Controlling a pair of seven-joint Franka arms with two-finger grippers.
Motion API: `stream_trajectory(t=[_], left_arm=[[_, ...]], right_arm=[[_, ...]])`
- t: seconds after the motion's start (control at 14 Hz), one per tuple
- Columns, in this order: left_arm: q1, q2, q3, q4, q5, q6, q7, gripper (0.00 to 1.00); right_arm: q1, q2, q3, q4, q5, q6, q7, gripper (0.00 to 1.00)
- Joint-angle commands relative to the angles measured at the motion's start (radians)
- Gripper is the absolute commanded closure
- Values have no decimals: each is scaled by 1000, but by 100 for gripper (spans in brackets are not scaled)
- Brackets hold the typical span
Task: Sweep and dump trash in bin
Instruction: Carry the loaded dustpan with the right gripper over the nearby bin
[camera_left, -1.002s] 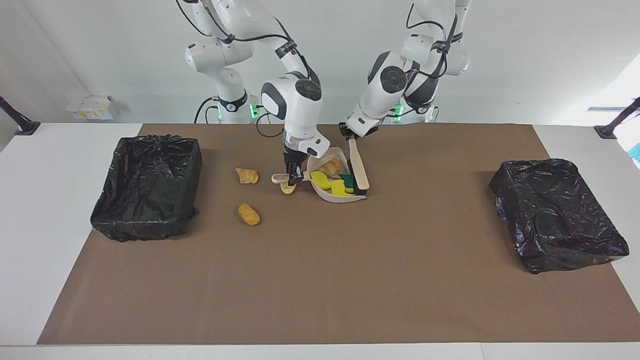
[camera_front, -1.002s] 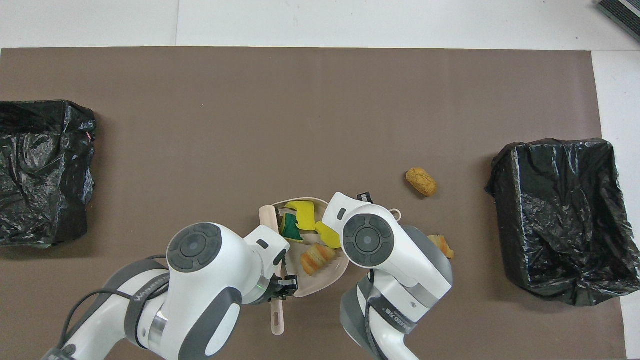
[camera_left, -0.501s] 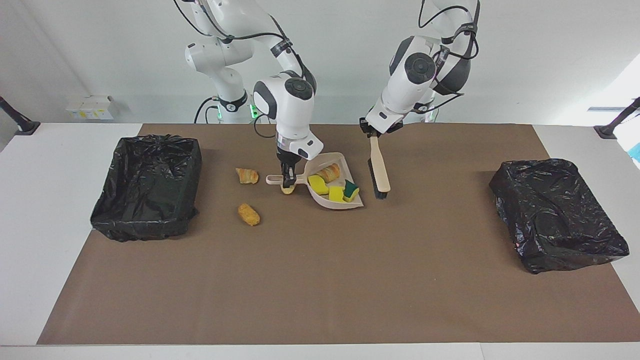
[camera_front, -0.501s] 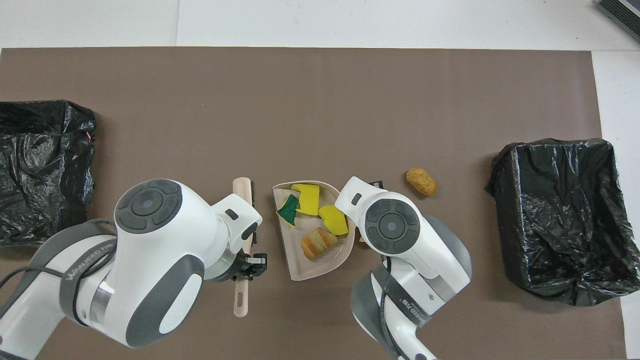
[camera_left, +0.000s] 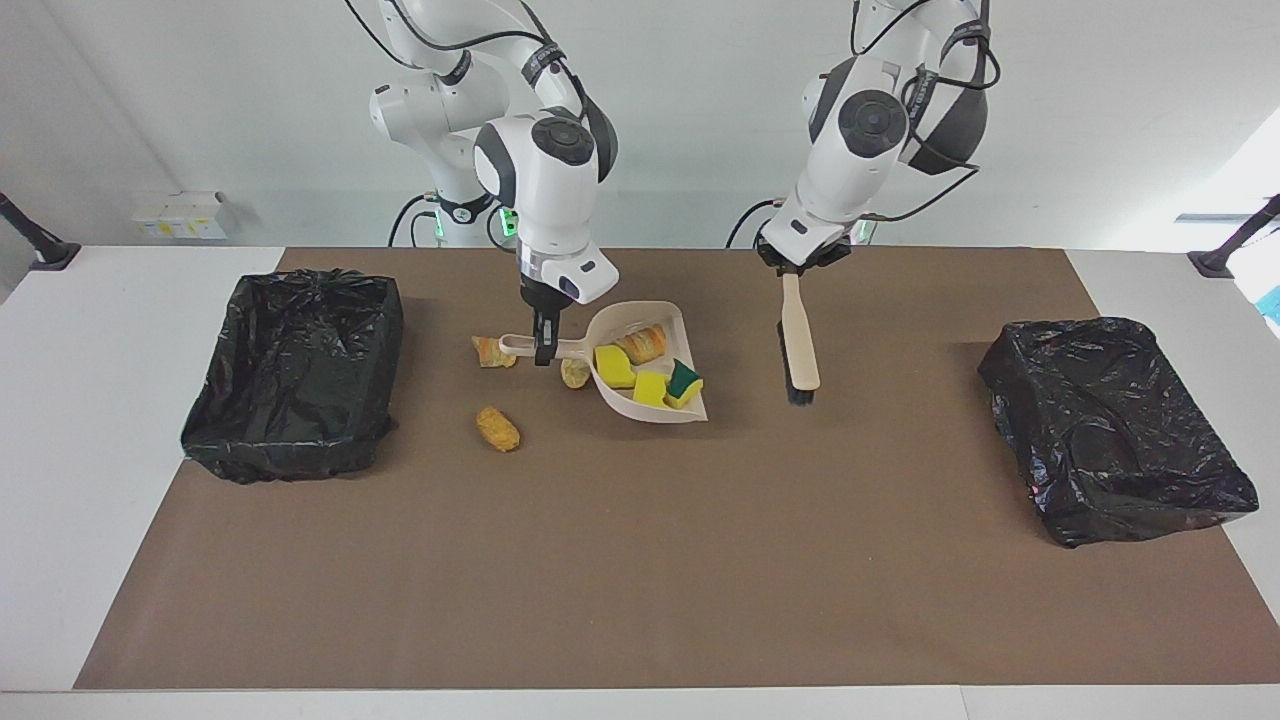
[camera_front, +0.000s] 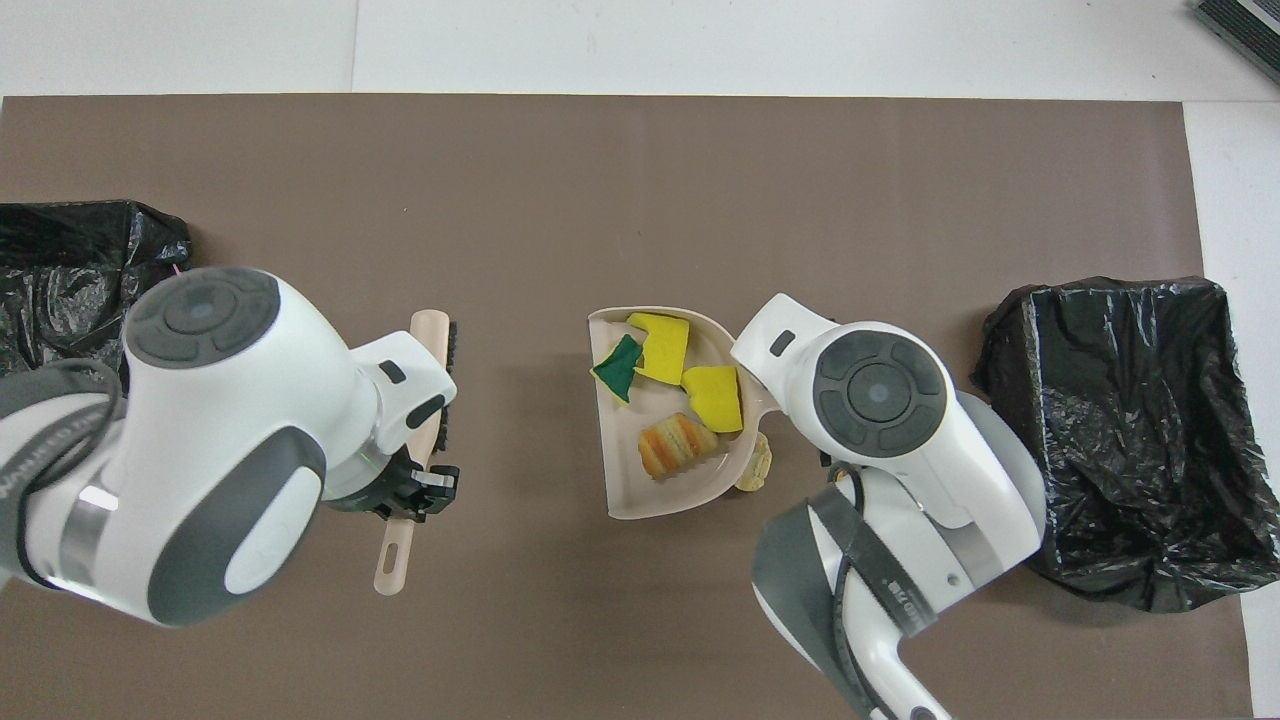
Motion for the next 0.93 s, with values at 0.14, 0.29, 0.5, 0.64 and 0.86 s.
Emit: stream_trajectory(t=[0.14,0.29,0.5,0.64,0.86], left_arm=[[77,116,-10,128,40,13,59,100],[114,129,-10,139,63,8,62,100],[205,115,-11,92,78,54,230,100],[226,66,-10,-8,78,132,276,100],[217,63,-11,-111,78,269,281,100]], right_arm=[[-179,-35,4,74,88,-70,-176,100],[-265,-55,4,74,90,-75,-242,100],[-389,-59,2,80,90,-77,-381,100],[-495,-59,1,79,90,-81,-515,100],[-657,-61,-2,80,88,-67,-733,100]])
